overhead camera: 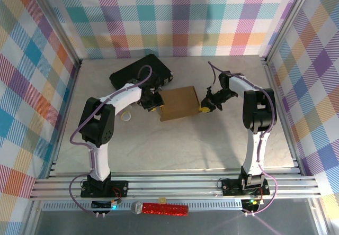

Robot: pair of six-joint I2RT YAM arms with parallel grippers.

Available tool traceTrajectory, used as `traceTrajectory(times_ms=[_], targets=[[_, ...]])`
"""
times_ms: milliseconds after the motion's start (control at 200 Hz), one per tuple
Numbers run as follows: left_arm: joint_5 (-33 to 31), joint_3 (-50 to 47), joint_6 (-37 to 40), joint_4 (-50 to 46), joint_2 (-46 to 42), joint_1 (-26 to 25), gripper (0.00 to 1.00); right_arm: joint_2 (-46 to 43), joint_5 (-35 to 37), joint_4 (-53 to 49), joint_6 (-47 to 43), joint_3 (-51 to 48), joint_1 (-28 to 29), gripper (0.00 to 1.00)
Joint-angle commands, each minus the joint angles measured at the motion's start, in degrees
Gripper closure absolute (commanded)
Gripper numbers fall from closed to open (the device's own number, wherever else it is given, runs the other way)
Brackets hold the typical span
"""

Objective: Fold the paper box

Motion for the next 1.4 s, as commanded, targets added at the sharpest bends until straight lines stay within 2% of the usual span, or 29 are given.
traceTrajectory(times_ms=[0,90,240,390,585,685,805,1150,1395], targets=[[0.43,-0.40,0.01,2.08,-3.28,0.03,0.61,1.85,1.54,-1.84,-1.47,1.54,0.39,0.95],[0.72,0.61,0.47,0.07,-1.79,0.11,0.62,2.01,1.45,-1.75,-1.37,1.60,0.39,0.95],[1.43,-1.45,0.26,1.51,-0.87,0.36,0.71,2.01,1.54,-1.93,-1.46,1.78,0.41,0.95],[1.27,-1.48,0.65,1.88,0.59,0.39,0.73,2.14,1.45,-1.93,-1.44,1.88,0.38,0.95],[0.01,-2.45,1.34,1.30,1.01,0.38,0.88,2.23,1.54,-2.03,-1.47,2.10,0.36,0.95],[-0.66,-3.43,1.87,1.08,0.58,0.43,0.88,2.28,1.54,-2.06,-1.47,2.20,0.38,0.95],[-0.07,-3.41,2.79,0.12,1.98,0.38,0.81,2.53,1.54,-2.15,-1.50,2.33,0.36,0.95],[-2.28,-4.10,4.52,-2.37,5.00,-0.70,0.79,2.42,1.74,-2.63,-1.74,2.81,0.36,0.95],[-2.96,-4.41,4.24,-1.52,6.88,-1.64,0.87,2.27,1.45,-2.25,-1.33,2.72,0.40,0.95]])
